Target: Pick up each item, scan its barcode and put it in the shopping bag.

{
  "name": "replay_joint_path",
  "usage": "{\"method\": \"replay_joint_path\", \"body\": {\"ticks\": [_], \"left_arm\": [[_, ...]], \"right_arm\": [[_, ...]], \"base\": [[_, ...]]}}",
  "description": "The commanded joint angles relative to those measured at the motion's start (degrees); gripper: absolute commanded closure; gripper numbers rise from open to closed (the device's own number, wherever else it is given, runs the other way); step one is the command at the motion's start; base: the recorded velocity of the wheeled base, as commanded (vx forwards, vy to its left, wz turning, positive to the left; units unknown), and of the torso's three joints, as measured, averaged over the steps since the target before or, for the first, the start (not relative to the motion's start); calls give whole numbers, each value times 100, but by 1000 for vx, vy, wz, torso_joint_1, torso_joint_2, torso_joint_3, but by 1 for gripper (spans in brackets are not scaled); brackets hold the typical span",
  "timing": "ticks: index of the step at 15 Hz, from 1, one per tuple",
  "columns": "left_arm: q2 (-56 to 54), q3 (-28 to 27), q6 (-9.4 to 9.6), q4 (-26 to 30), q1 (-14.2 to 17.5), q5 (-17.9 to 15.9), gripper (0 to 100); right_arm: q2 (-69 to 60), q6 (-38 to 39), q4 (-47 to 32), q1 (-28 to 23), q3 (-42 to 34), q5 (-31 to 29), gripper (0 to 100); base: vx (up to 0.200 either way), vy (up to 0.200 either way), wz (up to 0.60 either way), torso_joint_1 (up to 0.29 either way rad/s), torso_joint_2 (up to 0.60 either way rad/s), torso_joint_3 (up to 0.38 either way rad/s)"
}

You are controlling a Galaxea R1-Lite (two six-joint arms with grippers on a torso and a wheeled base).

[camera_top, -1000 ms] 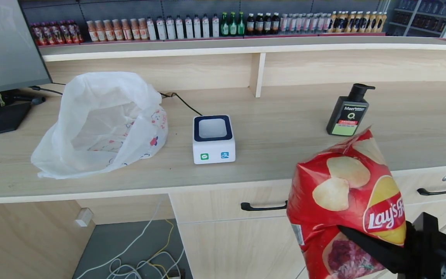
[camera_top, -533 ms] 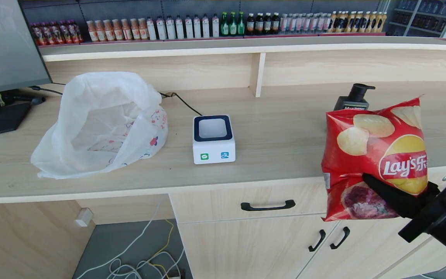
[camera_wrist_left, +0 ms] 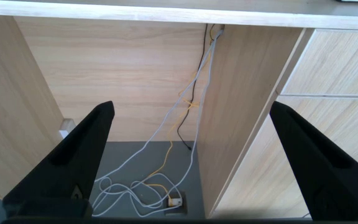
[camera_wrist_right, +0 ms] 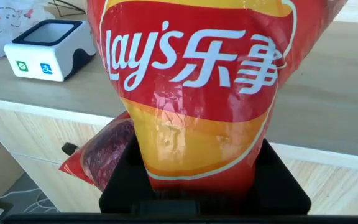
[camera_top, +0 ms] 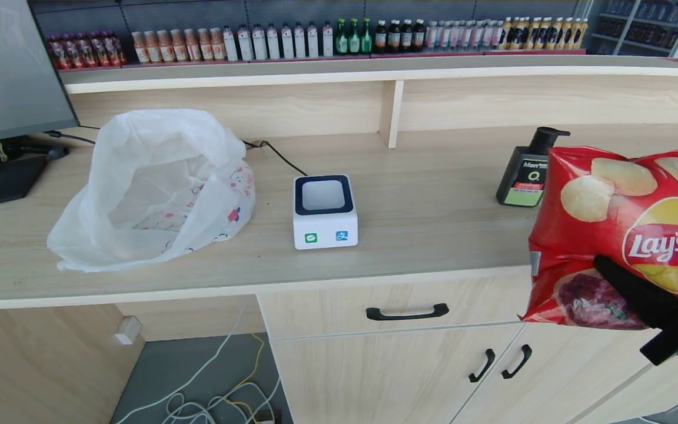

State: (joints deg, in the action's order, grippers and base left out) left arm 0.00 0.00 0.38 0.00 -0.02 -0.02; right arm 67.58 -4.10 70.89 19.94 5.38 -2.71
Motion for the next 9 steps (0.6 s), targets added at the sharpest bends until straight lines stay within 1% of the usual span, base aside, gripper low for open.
{"method": "replay_joint_path", "body": {"ticks": [1, 4, 8, 9], "left_arm": [[0, 0, -3, 0, 2, -6, 0], [0, 0, -3, 0, 2, -6, 0], [0, 0, -3, 0, 2, 2, 0], [0, 0, -47, 0, 2, 2, 0]], "right_arm": [[-132, 5, 4, 1, -37, 7, 100], [-105, 5, 4, -8, 183, 16, 100], [-35, 14, 13, -34, 174, 25, 100], [299, 5, 48, -245, 280, 60, 100]], "base": [[0, 0, 0, 0, 0, 0], [0, 0, 0, 0, 0, 0], [0, 0, 0, 0, 0, 0], [0, 0, 0, 0, 0, 0]]}}
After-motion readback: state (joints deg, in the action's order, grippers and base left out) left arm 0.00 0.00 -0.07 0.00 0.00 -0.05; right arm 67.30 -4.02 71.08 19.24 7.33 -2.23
